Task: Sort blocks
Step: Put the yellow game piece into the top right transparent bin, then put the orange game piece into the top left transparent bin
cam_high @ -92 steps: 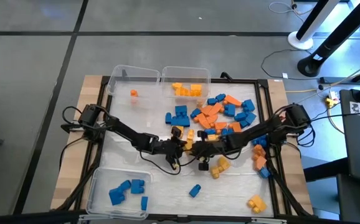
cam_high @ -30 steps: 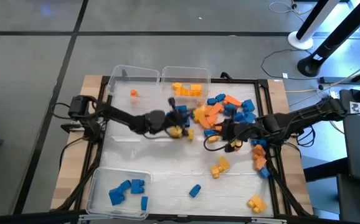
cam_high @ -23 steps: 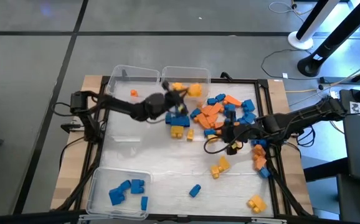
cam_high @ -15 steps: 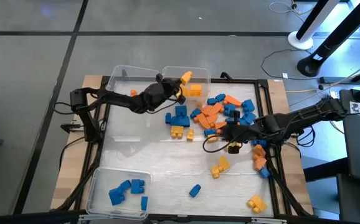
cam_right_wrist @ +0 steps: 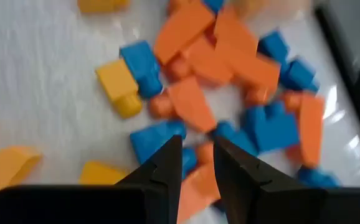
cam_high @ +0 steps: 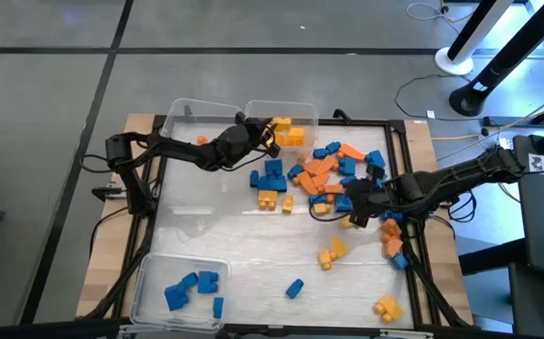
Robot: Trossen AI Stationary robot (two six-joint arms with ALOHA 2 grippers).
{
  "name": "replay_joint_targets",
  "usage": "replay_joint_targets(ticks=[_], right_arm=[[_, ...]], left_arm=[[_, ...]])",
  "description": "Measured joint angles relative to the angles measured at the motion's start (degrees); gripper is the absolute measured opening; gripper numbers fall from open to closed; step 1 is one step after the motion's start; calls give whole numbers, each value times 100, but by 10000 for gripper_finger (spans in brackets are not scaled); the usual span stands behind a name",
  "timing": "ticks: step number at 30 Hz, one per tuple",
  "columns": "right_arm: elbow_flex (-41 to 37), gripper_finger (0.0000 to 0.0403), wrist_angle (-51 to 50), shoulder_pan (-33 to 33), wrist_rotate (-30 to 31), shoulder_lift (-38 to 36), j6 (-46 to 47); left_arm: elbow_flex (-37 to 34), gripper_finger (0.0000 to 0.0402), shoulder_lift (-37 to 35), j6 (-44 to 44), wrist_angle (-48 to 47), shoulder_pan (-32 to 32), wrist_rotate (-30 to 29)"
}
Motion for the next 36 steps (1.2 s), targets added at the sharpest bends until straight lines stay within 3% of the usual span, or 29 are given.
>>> replay_joint_targets(ticks=[6, 24, 29, 36], right_arm=[[0, 92, -726, 0, -897, 2, 721], [-905, 92, -867, 0, -1712, -22, 1186], [-994, 92, -868, 0, -1899, -391, 1034], [-992, 92, -880, 0, -1882, -1626, 1071]], left_arm=[[0, 123, 0, -2, 0, -2, 0], [0, 124, 0, 11, 132, -72, -2], [0, 124, 0, 60, 257, -198, 0], [0, 124, 0, 387, 243, -388, 0]])
